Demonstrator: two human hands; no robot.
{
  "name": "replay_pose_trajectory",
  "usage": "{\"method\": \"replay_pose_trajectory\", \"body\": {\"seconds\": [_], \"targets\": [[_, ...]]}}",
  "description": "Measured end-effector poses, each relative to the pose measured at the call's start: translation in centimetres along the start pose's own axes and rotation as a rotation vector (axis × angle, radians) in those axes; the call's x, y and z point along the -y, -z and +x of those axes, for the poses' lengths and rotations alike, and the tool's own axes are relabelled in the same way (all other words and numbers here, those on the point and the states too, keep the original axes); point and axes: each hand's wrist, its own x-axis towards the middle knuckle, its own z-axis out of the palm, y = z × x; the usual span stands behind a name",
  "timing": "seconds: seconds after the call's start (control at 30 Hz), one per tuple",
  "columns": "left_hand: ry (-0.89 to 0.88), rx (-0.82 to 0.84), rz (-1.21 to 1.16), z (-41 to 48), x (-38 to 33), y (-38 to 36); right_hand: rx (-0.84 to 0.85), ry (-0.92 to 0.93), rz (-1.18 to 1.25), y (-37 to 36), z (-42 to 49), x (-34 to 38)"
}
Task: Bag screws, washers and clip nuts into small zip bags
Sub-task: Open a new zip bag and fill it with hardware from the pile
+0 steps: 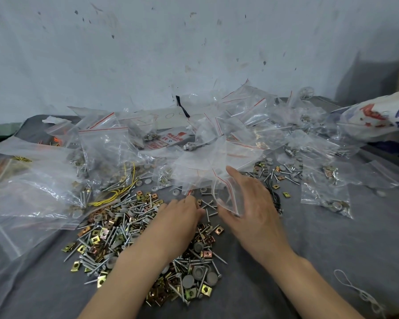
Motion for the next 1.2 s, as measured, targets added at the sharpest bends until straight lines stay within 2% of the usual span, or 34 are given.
{"method": "replay_pose_trajectory", "body": {"seconds": [0.13, 0.27, 0.53, 0.6, 0.7, 0.9, 1.2], "targets": [[-0.019, -0.023, 0.026, 0.1, 0.0, -0.1, -0.006, 0.007, -0.004, -0.1, 0.0, -0.1], [0.011, -0.123, -0.088, 0.0, -0.2, -0.2, -0.007, 0.005, 0.003, -0.1, 0.0, -0.1], [0.104, -0.365, -0.443, -0.4, 0.6, 1.0, 0.011, -0.003, 0.009, 0.1, 0.0, 0.1], [0.07, -0.448, -0.569, -0.6, 0.5, 1.8, 0.025, -0.002, 0.01, 0.1, 0.0, 0.0], [-0.015, -0.486, -0.695, -0.8, -0.4, 2.9, 0.02, -0.004, 0.002, 0.0, 0.1, 0.1], [-0.187, -0.439, -0.604, -0.9, -1.8, 3.8, -0.016, 0.004, 0.001, -0.2, 0.1, 0.0], [-0.248, -0.437, -0.525, -0.8, -2.4, 3.8, -0.023, 0.0, 0.022, -0.2, 0.1, -0.2]]}}
